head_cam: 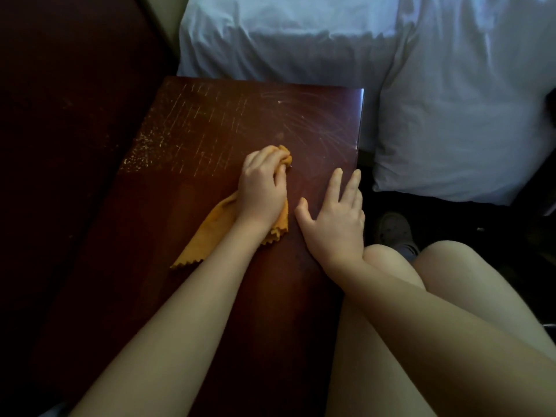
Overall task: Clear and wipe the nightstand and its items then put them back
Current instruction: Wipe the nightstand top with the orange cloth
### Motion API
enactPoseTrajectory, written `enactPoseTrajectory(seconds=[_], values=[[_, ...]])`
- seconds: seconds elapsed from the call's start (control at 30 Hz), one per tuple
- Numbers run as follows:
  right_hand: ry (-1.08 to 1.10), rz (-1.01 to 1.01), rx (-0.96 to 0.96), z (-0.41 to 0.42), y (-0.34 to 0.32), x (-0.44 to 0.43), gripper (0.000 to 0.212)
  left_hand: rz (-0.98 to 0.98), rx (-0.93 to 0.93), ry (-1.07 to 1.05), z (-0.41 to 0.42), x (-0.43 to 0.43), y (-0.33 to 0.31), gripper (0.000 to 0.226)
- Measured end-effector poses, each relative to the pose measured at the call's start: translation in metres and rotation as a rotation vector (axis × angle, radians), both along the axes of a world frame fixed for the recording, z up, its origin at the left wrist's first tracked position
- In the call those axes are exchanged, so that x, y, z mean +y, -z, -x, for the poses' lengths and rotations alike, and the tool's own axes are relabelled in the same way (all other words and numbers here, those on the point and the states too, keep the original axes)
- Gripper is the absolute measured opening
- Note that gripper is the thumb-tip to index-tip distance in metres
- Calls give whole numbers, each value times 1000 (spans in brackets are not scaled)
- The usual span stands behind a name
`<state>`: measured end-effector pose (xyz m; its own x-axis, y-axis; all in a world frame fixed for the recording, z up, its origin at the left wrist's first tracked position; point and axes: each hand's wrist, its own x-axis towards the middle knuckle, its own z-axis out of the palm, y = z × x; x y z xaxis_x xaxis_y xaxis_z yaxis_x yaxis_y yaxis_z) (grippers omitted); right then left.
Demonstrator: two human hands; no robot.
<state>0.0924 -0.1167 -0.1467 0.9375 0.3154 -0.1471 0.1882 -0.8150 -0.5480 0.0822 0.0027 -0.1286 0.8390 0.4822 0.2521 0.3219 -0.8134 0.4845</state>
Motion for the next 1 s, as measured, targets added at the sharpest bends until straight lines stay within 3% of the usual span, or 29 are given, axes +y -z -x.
enactPoseTrajectory(seconds=[0.2,0.43,0.6,0.77,1.0], values=[[-12,-9,20,0,0,-1,80,-9,49,253,24,10,-1,20],[-11,-29,31,0,-1,0,79,-20,25,-2,7,2,0,24],[23,-96,38,1,-2,-1,63,-19,25,174,-15,-27,0,24],[64,-205,76,-1,0,-4,61,-11,48,270,10,-21,1,22],[74,-264,97,0,1,-6,61,-46,11,29,10,-20,2,22]])
